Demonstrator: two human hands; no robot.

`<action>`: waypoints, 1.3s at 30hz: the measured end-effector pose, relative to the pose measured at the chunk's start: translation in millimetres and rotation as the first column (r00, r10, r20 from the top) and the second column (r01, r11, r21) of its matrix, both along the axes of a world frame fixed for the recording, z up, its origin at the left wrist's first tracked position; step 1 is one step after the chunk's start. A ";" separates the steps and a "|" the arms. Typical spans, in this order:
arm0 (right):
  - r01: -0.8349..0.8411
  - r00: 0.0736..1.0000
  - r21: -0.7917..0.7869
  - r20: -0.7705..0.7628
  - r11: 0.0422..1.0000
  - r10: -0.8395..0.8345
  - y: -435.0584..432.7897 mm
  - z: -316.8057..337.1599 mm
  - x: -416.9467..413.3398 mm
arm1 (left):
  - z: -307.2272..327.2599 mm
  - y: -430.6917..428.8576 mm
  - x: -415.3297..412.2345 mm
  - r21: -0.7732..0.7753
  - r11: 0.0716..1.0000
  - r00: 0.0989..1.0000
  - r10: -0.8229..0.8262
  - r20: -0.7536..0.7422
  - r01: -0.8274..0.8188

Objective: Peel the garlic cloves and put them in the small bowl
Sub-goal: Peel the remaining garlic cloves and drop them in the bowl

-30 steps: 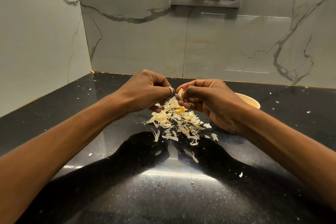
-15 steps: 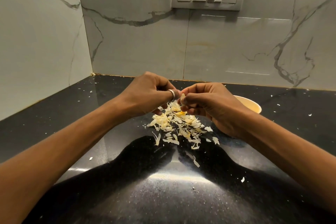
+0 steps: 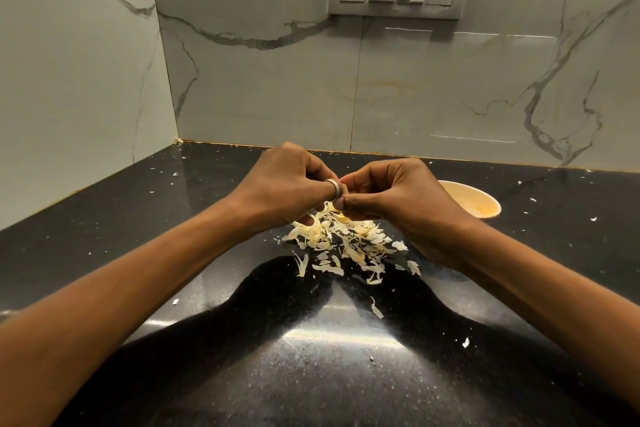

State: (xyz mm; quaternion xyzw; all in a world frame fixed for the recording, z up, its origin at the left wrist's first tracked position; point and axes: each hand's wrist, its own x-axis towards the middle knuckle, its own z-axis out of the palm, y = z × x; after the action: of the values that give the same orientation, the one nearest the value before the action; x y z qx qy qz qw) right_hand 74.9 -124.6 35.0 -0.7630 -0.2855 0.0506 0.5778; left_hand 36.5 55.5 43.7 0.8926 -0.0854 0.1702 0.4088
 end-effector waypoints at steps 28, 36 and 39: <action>0.109 0.973 -0.064 0.212 0.992 -0.093 -2.2 -4.2 7.5 | 5.8 -0.6 -2.9 -0.324 0.946 0.968 -0.077 -0.241 -0.006; 0.175 0.926 -0.128 0.358 0.976 -0.119 -0.4 -5.6 8.2 | 4.2 0.0 -2.5 -0.281 0.960 0.966 -0.084 -0.243 0.013; 0.188 0.908 -0.160 0.404 0.969 -0.110 0.3 -5.2 7.0 | 2.4 0.4 -1.4 -0.265 0.964 0.968 -0.076 -0.239 0.010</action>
State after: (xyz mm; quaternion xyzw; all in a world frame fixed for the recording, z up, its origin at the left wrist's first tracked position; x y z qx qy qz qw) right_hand 81.9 -124.3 29.8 -0.8300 -0.3298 -0.1199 0.4336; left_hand 35.2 55.8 46.2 0.8428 -0.0301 0.0585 0.5342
